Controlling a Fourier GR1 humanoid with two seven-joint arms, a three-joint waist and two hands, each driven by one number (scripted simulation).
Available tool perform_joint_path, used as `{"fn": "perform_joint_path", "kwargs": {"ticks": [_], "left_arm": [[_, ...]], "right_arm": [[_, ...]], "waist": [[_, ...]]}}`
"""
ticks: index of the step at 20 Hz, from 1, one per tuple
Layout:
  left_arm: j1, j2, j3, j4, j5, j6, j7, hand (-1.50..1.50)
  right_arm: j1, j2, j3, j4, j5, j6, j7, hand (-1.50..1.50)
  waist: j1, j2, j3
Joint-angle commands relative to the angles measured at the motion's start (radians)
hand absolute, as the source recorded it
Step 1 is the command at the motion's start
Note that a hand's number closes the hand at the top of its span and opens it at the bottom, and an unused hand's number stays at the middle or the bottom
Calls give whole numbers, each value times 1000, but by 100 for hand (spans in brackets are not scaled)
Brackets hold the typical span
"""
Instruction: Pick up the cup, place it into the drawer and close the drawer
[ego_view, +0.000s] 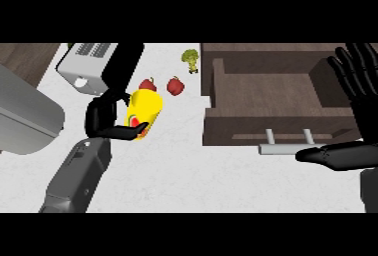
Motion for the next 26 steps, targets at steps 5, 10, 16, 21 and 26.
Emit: {"fn": "perform_joint_path", "kwargs": {"ticks": [5, 10, 16, 21, 26], "left_arm": [[-155, -75, -85, -222, -13, 61, 265, 150], [-238, -117, -127, -361, -26, 169, 466, 150], [-509, -131, -195, -266, -10, 336, 630, 150], [-646, -132, -216, -95, 13, 399, 703, 150], [-724, -132, -323, 39, 77, 497, 778, 150]], "right_arm": [[3, -10, -16, 5, 4, 7, -18, -150], [-5, -14, -19, 28, 10, 8, -10, -150], [6, -2, -6, 38, 24, 17, -54, -150], [-43, 10, -6, 85, 42, -7, -66, -150], [4, 16, 1, 24, 15, 14, -61, -150]], "waist": [[6, -4, 1], [5, -3, 1], [-25, 4, 1], [-36, 12, 1], [-64, 12, 1]]}}
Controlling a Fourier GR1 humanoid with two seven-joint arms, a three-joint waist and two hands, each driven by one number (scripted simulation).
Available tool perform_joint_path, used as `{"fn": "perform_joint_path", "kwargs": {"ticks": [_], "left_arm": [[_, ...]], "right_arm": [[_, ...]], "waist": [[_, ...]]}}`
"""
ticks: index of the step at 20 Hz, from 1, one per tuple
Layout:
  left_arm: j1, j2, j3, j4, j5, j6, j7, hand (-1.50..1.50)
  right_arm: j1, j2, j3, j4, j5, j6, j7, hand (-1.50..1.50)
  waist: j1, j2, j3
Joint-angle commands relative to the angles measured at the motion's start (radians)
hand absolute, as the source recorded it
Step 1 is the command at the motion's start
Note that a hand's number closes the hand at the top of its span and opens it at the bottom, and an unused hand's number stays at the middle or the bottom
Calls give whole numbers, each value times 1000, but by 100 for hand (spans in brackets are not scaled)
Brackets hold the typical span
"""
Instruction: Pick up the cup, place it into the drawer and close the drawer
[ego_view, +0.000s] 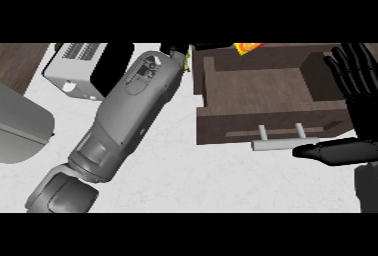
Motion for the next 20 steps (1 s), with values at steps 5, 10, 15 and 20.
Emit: {"fn": "perform_joint_path", "kwargs": {"ticks": [5, 10, 15, 20], "left_arm": [[-82, -1, -125, 227, 81, 37, 43, 150], [-95, -1, -225, 286, 76, -29, 104, 150], [-49, -1, -281, 289, 102, -54, 74, -150], [6, -1, -264, 238, 197, -46, -5, -150]], "right_arm": [[-19, 15, 33, 11, 12, 10, -23, -150], [-78, 22, 49, 21, -11, 20, -4, -150], [-101, 23, 65, 19, -20, 33, 7, -150], [-116, 45, 118, 11, -77, 88, 29, -150]], "waist": [[-54, 15, 1], [-111, 31, 2], [-140, 38, 1], [-159, 41, 0]]}}
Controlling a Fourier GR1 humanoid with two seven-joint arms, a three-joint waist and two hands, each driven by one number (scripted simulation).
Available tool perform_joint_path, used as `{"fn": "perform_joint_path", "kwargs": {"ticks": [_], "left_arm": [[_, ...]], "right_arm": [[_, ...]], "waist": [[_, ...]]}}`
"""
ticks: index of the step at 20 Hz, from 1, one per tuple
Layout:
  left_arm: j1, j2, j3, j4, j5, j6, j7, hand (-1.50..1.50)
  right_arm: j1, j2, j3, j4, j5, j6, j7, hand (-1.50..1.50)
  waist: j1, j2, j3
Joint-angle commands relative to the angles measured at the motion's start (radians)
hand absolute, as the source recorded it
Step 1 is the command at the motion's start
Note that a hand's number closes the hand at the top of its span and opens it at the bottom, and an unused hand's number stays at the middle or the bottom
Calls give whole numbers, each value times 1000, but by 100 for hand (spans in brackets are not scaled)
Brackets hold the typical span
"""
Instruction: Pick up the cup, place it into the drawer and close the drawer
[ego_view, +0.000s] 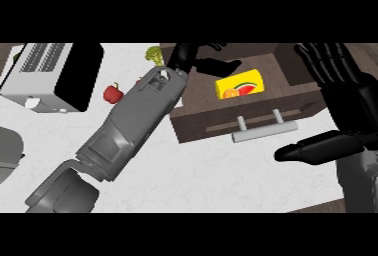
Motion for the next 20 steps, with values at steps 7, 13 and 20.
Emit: {"fn": "perform_joint_path", "kwargs": {"ticks": [7, 13, 20], "left_arm": [[29, 0, 51, -115, 201, -23, -167, -150], [31, 0, 80, -97, 264, 11, -248, -150], [74, 0, 71, -63, 294, 36, -296, -150]], "right_arm": [[-21, -17, 133, 17, -204, 266, 32, 150], [27, -168, 243, 0, -96, 409, 128, 150], [94, -214, 319, -15, 295, 327, 45, -150]], "waist": [[5, -4, -1], [64, -21, -3], [132, -31, 0]]}}
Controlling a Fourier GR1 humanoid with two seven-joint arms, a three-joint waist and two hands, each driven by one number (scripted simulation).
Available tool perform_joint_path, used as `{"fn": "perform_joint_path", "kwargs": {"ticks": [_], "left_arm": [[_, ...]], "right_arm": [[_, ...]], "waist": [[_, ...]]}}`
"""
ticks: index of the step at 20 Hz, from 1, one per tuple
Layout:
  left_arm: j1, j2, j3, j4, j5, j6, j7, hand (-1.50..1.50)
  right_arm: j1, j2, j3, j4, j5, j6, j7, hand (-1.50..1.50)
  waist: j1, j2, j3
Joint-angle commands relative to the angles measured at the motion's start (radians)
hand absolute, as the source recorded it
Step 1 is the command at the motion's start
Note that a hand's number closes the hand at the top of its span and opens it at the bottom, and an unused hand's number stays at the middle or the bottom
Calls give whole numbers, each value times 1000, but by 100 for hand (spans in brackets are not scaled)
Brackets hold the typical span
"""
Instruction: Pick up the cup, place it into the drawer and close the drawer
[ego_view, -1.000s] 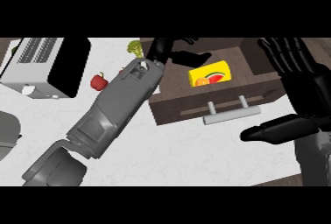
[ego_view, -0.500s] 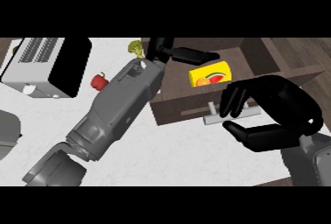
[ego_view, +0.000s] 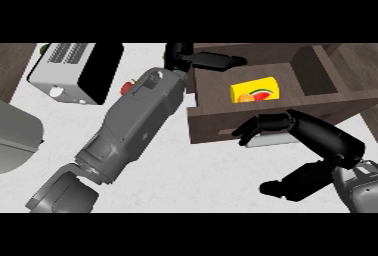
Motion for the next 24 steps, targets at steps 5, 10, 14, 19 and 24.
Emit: {"fn": "perform_joint_path", "kwargs": {"ticks": [5, 10, 14, 19, 24], "left_arm": [[44, 8, 42, 8, 37, -56, -66, -150], [98, 35, 47, -64, 47, -98, -53, -150], [195, 43, 34, -140, 39, -95, -70, -150], [245, 93, 36, -203, 47, -151, -50, -150], [306, 151, 39, -253, 56, -202, -29, -150]], "right_arm": [[62, 28, 110, 178, 386, -168, -133, -150], [-8, 53, 186, 495, 520, -215, -248, -150], [-121, 81, 159, 754, 557, -255, -333, 150], [-279, 113, 81, 1031, 586, -368, -460, 150], [-401, 68, -43, 1162, 536, -426, -568, 150]], "waist": [[89, -9, 0], [144, -14, 1], [176, -18, 1], [203, -9, 3], [235, -2, 4]]}}
